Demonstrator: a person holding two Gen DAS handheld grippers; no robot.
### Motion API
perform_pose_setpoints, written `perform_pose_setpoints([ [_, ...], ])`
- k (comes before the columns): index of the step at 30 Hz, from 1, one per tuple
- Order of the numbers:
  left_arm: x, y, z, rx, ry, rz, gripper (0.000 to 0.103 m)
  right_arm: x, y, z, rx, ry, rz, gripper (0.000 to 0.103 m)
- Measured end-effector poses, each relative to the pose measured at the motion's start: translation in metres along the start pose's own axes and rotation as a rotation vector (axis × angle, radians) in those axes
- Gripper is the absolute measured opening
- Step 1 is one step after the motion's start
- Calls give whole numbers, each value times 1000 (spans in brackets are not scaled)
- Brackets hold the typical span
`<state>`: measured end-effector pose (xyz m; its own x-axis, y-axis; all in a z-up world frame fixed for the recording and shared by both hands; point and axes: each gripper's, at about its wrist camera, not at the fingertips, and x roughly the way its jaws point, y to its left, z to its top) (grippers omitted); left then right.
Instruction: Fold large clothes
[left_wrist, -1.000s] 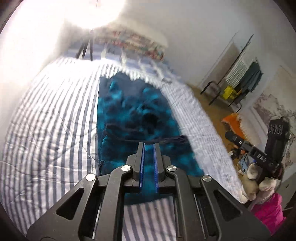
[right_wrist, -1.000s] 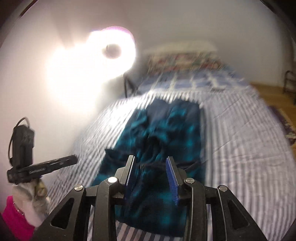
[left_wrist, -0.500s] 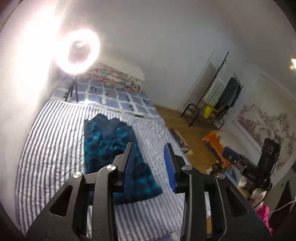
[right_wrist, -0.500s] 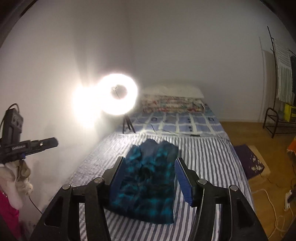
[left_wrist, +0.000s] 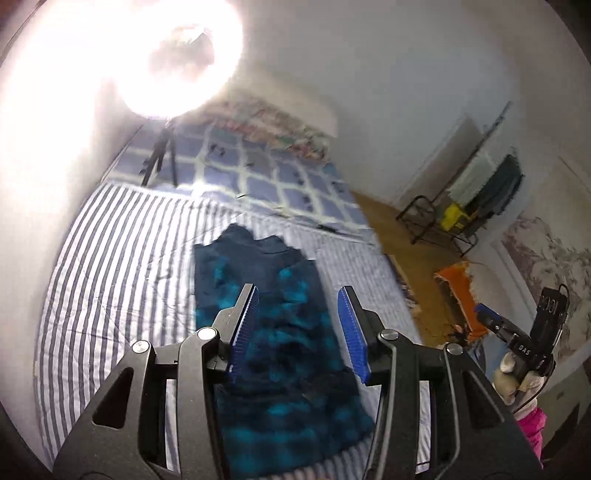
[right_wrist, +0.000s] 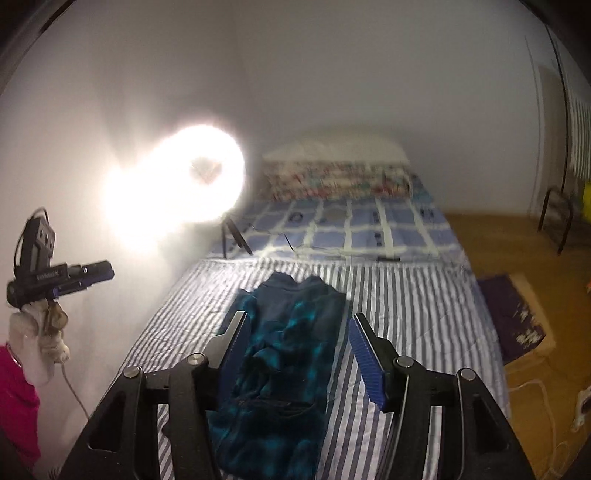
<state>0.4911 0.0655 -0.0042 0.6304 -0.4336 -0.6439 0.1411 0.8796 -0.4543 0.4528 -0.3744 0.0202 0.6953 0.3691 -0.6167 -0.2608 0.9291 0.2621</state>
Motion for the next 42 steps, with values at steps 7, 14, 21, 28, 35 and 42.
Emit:
perform_pose_setpoints([
  [7,101,91,10,-85,58,18,45,135,-36,-22,28,163,-22,45],
  [14,187,151,12,-128,115,8,45,259,-59,-48,77,284,7,44],
  [21,245,171,-1,-117,174,-26,45,318,-67,-51,98,316,37,43],
  [28,265,172,-13,-123,190,-61,45,331,-54,-46,11,322,21,6],
  [35,276,176,-11,-139,195,-79,46,336,-81,-56,40,304,47,6],
  [42,304,171,-3,-115,212,-59,46,342,-97,-37,140,254,216,42],
])
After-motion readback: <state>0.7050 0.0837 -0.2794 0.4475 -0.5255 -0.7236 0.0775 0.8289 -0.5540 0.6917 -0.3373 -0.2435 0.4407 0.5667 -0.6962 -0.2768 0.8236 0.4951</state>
